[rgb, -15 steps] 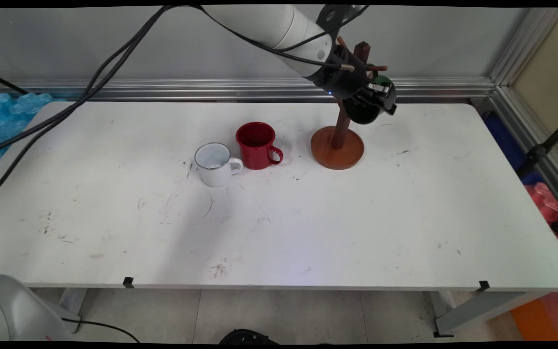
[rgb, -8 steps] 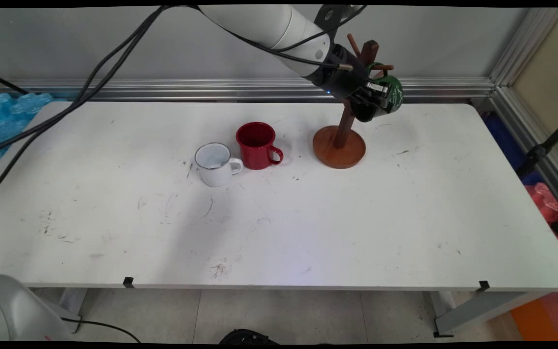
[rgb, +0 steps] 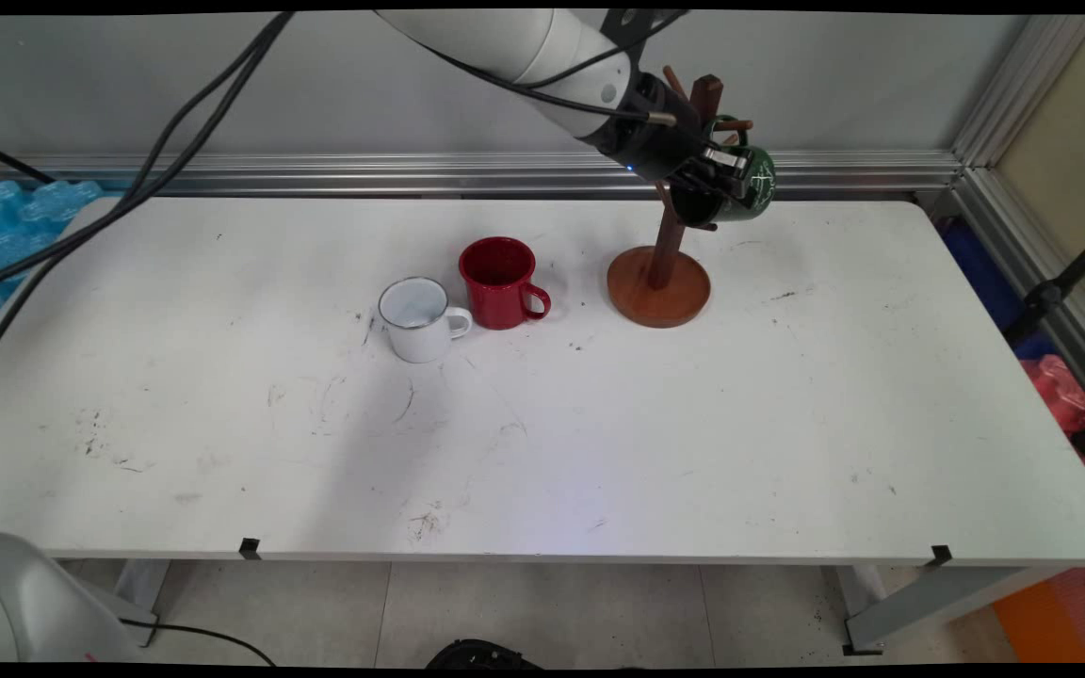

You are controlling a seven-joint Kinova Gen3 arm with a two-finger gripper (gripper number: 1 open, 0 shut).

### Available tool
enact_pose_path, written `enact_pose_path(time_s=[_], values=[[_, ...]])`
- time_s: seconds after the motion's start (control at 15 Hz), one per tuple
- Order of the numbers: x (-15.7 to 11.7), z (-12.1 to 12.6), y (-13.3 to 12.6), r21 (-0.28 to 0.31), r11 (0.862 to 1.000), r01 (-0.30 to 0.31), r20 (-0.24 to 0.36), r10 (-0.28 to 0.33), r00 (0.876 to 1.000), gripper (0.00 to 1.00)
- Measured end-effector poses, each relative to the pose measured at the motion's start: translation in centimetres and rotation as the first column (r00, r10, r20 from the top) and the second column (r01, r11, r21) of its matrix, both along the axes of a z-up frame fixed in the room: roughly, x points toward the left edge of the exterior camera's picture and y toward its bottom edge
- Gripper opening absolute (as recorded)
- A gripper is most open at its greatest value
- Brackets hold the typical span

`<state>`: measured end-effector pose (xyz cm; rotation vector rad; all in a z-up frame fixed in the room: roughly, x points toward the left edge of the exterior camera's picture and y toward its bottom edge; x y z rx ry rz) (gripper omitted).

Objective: Place the picked object on the table

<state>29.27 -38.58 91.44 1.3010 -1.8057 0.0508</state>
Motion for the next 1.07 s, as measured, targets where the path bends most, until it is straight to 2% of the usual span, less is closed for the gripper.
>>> enact_pose_path(time_s=[1.07], values=[[0.2, 3.6, 2.3, -0.031, 0.997, 0.069, -0.044, -0.070, 0.997, 0.00]])
